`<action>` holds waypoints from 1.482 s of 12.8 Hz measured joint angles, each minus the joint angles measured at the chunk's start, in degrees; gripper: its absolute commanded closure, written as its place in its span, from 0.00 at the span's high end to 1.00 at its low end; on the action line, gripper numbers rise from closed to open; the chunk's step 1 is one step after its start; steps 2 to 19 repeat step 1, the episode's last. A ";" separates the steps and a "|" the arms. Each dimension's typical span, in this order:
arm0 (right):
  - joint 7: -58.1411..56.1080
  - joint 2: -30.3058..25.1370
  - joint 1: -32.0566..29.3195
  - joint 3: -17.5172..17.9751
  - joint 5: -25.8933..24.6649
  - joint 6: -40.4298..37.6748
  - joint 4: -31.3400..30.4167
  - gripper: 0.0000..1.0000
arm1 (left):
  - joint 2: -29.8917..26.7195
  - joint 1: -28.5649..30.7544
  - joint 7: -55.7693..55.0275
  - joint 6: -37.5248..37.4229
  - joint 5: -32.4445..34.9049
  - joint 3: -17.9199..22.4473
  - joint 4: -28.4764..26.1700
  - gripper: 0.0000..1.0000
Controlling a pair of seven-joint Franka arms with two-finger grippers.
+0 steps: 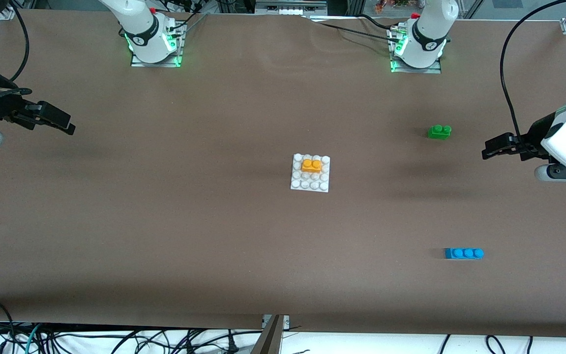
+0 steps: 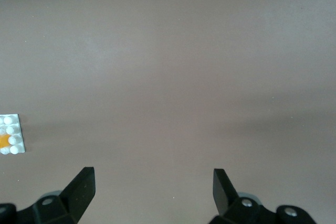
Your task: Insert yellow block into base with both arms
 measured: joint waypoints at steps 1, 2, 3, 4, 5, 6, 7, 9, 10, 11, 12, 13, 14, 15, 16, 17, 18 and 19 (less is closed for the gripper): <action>0.00 0.00 0.00 0.00 0.00 0.00 0.00 0.99 | 0.00 -0.01 0.02 0.00 0.00 -0.03 0.00 1.00; 0.00 0.00 0.00 0.00 0.00 0.00 0.00 0.99 | 0.00 -0.01 0.02 0.00 0.00 -0.03 0.00 1.00; 0.00 0.00 0.00 0.00 0.00 0.00 0.00 0.99 | 0.00 -0.01 0.02 0.00 0.00 -0.03 0.00 1.00; 0.00 0.00 0.00 0.00 0.00 0.00 0.00 0.99 | 0.00 -0.01 0.02 0.00 0.00 -0.03 0.00 1.00; 0.00 0.00 0.00 0.00 0.00 0.00 0.00 0.99 | 0.00 -0.01 0.02 0.00 0.00 -0.03 0.00 1.00; 0.00 0.00 0.00 0.00 0.00 0.00 0.00 0.99 | 0.00 -0.01 0.02 0.00 0.00 -0.03 0.00 1.00; 0.00 0.00 0.00 0.00 0.00 0.00 0.00 0.99 | 0.00 -0.01 0.02 0.00 0.00 -0.03 0.00 1.00; 0.00 0.00 0.00 0.00 0.00 0.00 0.00 0.99 | 0.00 -0.01 0.02 0.00 0.00 -0.03 0.00 1.00; 0.00 0.00 0.00 0.00 0.00 0.00 0.00 0.99 | 0.00 -0.01 0.02 0.00 0.00 -0.03 0.00 1.00; 0.00 0.00 0.00 0.00 0.00 0.00 0.00 0.99 | 0.00 -0.01 0.02 0.00 0.00 -0.03 0.00 1.00; 0.00 0.00 0.00 0.00 0.00 0.00 0.00 0.99 | 0.00 -0.01 0.02 0.00 0.00 -0.03 0.00 1.00; 0.00 0.00 0.00 0.00 0.00 0.00 0.00 0.99 | 0.00 -0.01 0.02 0.00 0.00 -0.03 0.00 1.00; 0.00 0.00 0.00 0.00 0.00 0.00 0.00 0.99 | 0.00 -0.01 0.02 0.00 0.00 -0.03 0.00 1.00; 0.00 0.00 0.00 0.00 0.00 0.00 0.00 0.99 | 0.00 -0.01 0.02 0.00 0.00 -0.03 0.00 1.00; 0.00 0.00 0.00 0.00 0.00 0.00 0.00 0.99 | 0.00 -0.01 0.02 0.00 0.00 -0.03 0.00 1.00; 0.00 0.00 0.00 0.00 0.00 0.00 0.00 0.99 | 0.00 -0.01 0.02 0.00 0.00 -0.03 0.00 1.00; 0.00 0.00 0.00 0.00 0.00 0.00 0.00 0.99 | 0.00 -0.01 0.02 0.00 0.00 -0.03 0.00 1.00; 0.00 0.00 0.00 0.00 0.00 0.00 0.00 0.99 | 0.00 -0.01 0.02 0.00 0.00 -0.03 0.00 1.00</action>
